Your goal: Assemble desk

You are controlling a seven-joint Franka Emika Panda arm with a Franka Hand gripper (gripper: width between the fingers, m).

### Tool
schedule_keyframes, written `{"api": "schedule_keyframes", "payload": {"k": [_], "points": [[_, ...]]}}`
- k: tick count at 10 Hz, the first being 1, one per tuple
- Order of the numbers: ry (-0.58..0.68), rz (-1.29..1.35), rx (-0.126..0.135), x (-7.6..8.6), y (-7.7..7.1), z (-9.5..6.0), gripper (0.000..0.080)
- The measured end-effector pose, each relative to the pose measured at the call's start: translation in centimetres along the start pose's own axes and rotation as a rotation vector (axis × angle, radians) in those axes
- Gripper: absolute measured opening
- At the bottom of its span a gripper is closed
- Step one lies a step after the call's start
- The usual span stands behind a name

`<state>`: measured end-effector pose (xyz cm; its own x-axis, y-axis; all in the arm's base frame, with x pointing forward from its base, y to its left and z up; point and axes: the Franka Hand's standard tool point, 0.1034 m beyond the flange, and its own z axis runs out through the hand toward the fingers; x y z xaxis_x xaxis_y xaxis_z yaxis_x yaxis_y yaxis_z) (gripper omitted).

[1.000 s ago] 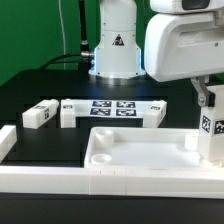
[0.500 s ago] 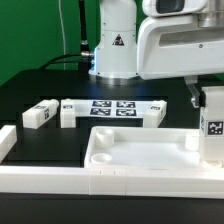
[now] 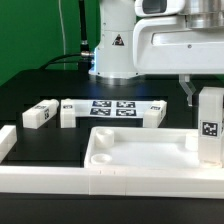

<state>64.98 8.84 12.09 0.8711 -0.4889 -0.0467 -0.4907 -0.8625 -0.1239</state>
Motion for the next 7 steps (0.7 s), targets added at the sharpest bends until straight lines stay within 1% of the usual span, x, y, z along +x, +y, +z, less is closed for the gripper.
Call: {"api": "schedule_keyframes", "payload": {"k": [2, 3, 4, 6, 7], "points": [[0.001, 0.127, -0.001, 0.07, 0.1, 0.0, 0.0291], [0.002, 0.21, 0.003, 0.06, 0.17, 0.05, 0.0291], [0.01, 0.35, 0.014, -0.01, 0.46, 0.06, 0.0291], [0.015, 0.559, 0.026, -0.43, 0.6, 0.08, 0.0291], [0.013, 0.642, 0.028, -0.53, 0.61, 0.1, 0.0291]]}}
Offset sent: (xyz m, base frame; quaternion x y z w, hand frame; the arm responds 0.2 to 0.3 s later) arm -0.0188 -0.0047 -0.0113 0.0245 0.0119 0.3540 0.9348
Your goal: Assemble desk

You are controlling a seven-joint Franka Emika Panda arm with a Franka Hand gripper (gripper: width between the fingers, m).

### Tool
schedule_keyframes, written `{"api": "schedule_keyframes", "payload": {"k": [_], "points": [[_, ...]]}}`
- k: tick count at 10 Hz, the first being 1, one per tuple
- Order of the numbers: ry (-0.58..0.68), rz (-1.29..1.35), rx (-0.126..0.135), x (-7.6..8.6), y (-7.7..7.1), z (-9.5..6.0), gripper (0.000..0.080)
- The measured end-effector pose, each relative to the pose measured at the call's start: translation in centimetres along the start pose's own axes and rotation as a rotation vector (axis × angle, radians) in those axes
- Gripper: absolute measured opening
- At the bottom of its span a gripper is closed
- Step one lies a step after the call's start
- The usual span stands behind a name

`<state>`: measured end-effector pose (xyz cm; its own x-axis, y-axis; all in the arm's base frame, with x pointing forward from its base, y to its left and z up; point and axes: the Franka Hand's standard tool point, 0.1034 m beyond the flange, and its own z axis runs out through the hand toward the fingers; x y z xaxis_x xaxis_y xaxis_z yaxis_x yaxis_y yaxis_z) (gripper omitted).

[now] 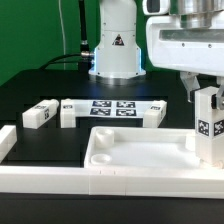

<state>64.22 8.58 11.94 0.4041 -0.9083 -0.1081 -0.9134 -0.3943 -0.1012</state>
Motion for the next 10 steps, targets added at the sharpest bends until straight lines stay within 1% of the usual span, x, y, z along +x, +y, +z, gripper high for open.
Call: {"api": "schedule_keyframes", "payload": {"k": [3, 5, 6, 7, 8, 9, 10], "points": [[-0.018, 0.261, 0.003, -0.02, 0.14, 0.02, 0.0291], [-0.021, 0.305, 0.002, -0.04, 0.15, 0.02, 0.0291], [-0.021, 0.29, 0.001, -0.09, 0.15, 0.09, 0.0369], [-0.024, 0.222, -0.006, -0.22, 0.19, 0.12, 0.0369], [-0.034, 0.172, -0.024, -0.49, 0.27, 0.07, 0.0577], [-0.035, 0.062, -0.021, -0.53, 0.22, 0.05, 0.0635], [-0.04, -0.032, -0.027, -0.73, 0.25, 0.03, 0.0635]]}}
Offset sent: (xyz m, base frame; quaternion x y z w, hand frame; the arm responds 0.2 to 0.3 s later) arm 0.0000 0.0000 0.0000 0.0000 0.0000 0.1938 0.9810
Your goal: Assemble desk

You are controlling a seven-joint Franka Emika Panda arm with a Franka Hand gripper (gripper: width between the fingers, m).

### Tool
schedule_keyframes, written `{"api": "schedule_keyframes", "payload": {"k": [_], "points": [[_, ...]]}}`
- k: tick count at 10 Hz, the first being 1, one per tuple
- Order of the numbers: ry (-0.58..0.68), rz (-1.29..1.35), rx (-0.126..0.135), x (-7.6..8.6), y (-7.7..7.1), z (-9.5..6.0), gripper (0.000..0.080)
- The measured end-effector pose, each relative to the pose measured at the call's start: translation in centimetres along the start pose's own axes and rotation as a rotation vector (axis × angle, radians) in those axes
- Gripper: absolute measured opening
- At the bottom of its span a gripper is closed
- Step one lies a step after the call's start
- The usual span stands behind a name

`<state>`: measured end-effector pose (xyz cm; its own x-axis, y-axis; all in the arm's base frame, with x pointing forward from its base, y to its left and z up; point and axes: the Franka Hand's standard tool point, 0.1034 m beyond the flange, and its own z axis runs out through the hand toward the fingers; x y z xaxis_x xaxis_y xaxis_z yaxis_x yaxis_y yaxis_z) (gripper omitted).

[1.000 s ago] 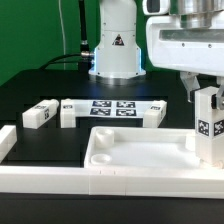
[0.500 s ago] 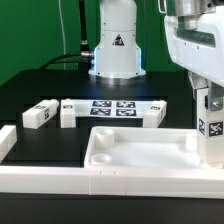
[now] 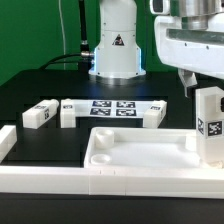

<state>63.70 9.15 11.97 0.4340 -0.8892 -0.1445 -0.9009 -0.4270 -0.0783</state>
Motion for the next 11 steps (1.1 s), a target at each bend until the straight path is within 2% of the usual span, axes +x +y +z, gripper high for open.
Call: {"api": "schedule_keyframes", "payload": {"k": [7, 9, 11], "points": [[-0.001, -0.581, 0.0, -0.23, -0.06, 0.06, 0.0649], [0.014, -0.794, -0.019, -0.19, -0.02, 0.07, 0.0649], [0.015, -0.968, -0.021, -0.13, -0.08, -0.01, 0.0649]]}}
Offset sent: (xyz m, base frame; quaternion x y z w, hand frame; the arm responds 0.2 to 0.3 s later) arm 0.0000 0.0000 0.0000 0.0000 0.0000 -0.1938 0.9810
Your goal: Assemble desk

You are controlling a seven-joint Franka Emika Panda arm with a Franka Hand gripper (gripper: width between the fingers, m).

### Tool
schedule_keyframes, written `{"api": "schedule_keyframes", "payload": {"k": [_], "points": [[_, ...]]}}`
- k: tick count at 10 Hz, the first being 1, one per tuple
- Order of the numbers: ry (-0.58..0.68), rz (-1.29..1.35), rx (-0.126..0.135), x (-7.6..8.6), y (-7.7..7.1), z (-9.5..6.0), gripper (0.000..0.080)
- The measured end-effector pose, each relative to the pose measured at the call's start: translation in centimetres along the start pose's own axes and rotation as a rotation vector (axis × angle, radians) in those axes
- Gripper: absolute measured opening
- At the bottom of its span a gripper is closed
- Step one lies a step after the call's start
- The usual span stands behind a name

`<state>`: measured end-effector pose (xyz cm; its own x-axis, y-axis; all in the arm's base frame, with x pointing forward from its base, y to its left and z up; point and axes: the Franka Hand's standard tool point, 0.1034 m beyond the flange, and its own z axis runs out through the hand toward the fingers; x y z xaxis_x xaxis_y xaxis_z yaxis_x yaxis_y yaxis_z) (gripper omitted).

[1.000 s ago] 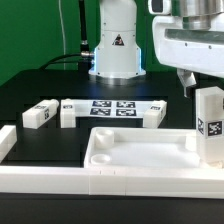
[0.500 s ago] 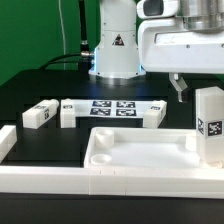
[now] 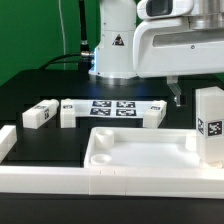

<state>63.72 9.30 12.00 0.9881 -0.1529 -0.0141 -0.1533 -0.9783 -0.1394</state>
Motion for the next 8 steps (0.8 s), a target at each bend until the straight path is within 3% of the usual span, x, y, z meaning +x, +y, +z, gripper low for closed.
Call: {"api": "schedule_keyframes", "payload": {"k": [2, 3, 5, 6, 7, 8], "points": [[0.006, -0.216, -0.032, 0.22, 0.04, -0.2, 0.0649], [0.006, -0.215, -0.032, 0.2, -0.03, -0.19, 0.0649], [0.006, -0.214, -0.032, 0.22, 0.04, -0.19, 0.0383], [0.006, -0.214, -0.032, 0.22, 0.04, -0.19, 0.0383], [0.006, -0.214, -0.032, 0.22, 0.03, -0.19, 0.0288], [0.006, -0.205, -0.032, 0.22, 0.03, -0.19, 0.0288]]}}
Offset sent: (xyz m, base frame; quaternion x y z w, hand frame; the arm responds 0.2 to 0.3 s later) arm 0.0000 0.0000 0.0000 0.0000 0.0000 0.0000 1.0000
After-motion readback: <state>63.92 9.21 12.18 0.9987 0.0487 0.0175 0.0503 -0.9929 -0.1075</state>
